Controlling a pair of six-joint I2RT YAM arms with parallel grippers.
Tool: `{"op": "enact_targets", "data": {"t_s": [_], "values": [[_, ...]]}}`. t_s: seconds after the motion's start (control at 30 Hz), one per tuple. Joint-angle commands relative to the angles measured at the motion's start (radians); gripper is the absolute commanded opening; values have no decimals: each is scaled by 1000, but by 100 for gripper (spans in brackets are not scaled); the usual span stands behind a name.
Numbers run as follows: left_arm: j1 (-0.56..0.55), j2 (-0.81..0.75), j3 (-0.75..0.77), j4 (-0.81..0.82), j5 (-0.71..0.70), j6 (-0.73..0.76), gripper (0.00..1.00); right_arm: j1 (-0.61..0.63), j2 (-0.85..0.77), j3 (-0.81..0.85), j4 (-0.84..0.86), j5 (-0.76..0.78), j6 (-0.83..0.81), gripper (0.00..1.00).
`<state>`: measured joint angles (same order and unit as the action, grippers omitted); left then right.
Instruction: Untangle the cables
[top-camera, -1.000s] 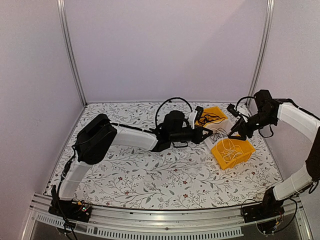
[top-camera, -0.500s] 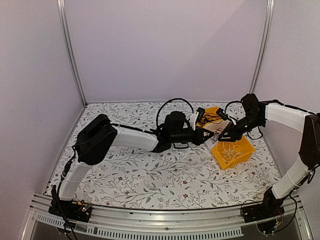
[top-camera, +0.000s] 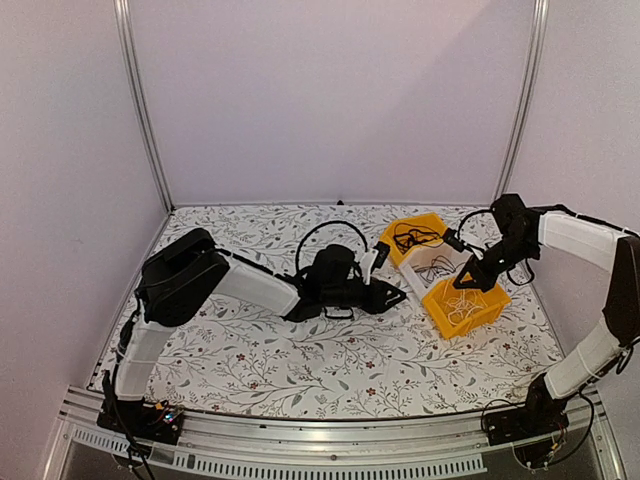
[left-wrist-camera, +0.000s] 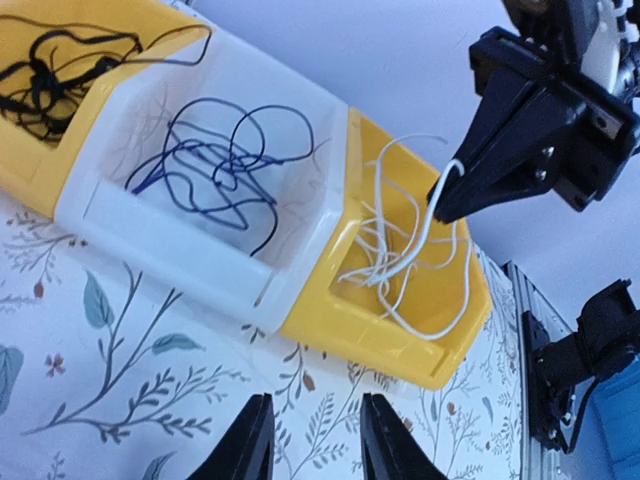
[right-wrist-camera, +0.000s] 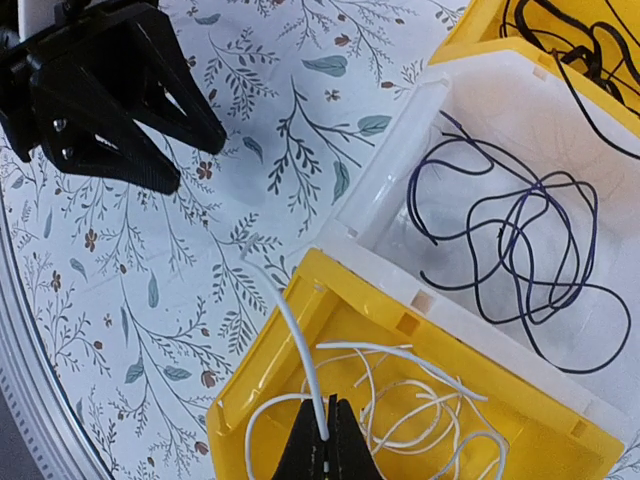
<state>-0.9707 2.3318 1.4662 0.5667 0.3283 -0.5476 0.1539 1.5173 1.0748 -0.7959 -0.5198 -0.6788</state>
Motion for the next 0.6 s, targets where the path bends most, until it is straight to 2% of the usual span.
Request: {"op": "enact_targets", "data": {"t_s": [0.0,0.2,0.5,0.57], "values": [[45,-76,-123,89,-20,-23,29,-34,-24,-44,-71,129,-93,0],[71,-109,-224,148,-32,-46,29,-41,60,-49,-101,210,-133,0],[78,-141,-253,146,-32,-28,29,-39,163,23,-36,238,-55,0],[82,-151,-261,142,-34,-22,29,-38,179,39,-37,239,-41,6]]}}
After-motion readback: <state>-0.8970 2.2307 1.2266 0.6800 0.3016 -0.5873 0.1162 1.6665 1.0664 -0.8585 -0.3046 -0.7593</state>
